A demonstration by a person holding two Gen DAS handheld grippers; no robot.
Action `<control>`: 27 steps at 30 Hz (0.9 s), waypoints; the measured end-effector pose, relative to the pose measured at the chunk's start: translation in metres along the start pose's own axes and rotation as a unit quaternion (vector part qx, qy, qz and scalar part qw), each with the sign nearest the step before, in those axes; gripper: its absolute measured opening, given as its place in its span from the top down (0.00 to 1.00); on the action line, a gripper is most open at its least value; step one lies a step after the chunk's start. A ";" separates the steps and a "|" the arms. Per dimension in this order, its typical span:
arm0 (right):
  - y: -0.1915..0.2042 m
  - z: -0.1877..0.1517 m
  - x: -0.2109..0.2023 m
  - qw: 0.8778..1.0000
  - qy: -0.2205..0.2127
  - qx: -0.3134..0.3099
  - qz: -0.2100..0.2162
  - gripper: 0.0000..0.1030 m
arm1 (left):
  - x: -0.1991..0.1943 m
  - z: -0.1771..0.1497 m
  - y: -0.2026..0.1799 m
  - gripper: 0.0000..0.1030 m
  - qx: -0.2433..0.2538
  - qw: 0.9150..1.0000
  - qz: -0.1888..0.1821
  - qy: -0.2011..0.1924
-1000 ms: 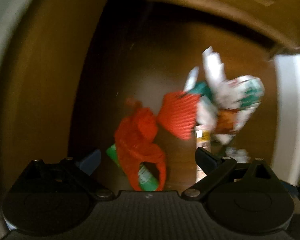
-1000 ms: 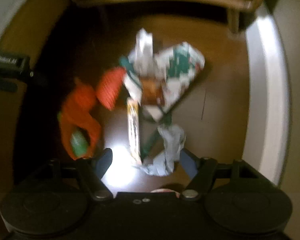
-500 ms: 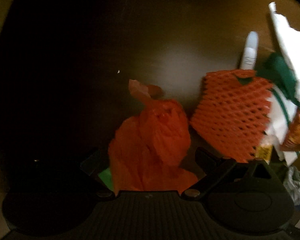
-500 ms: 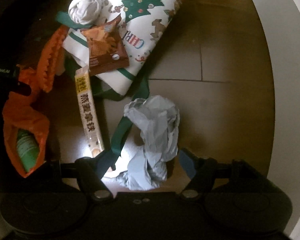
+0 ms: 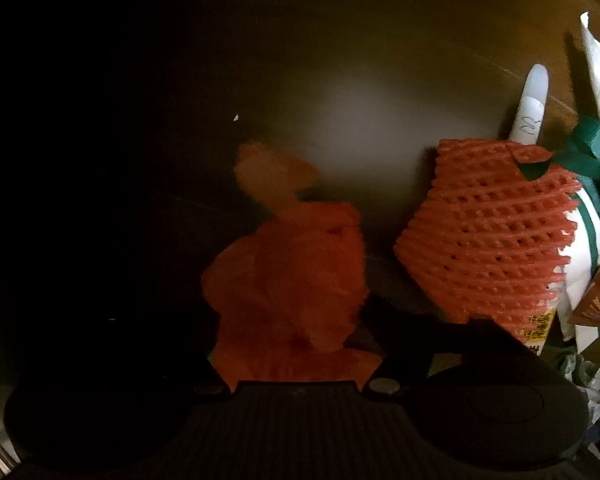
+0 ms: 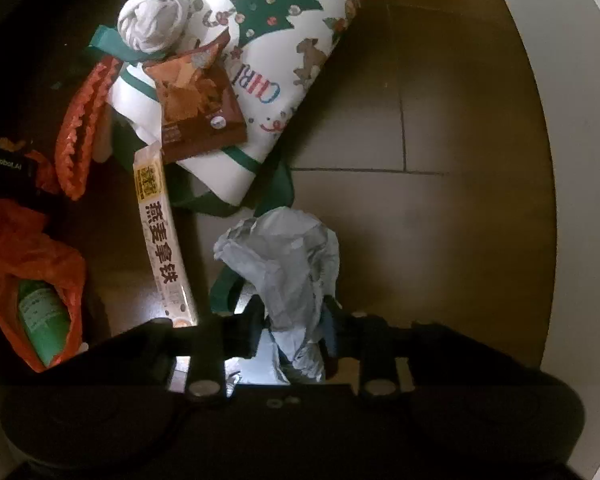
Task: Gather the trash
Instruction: 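Grasp the red plastic bag with left gripper while right grasps crumpled grey paper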
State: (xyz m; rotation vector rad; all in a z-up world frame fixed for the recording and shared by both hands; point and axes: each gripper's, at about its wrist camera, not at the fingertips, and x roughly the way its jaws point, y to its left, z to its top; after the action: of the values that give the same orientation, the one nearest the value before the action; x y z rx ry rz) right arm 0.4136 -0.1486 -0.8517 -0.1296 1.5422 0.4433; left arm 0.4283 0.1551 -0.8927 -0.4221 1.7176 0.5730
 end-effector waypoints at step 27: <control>0.021 -0.012 -0.313 0.989 -0.127 0.078 0.020 0.82 | -0.290 -0.061 0.055 0.50 -0.023 0.989 -0.128 -0.064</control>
State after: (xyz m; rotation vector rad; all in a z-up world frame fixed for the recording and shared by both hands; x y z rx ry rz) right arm 0.4049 -0.1944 -0.5417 0.0773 1.3240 0.3535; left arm 0.4117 0.1568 -0.5920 -0.6153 1.5024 0.4427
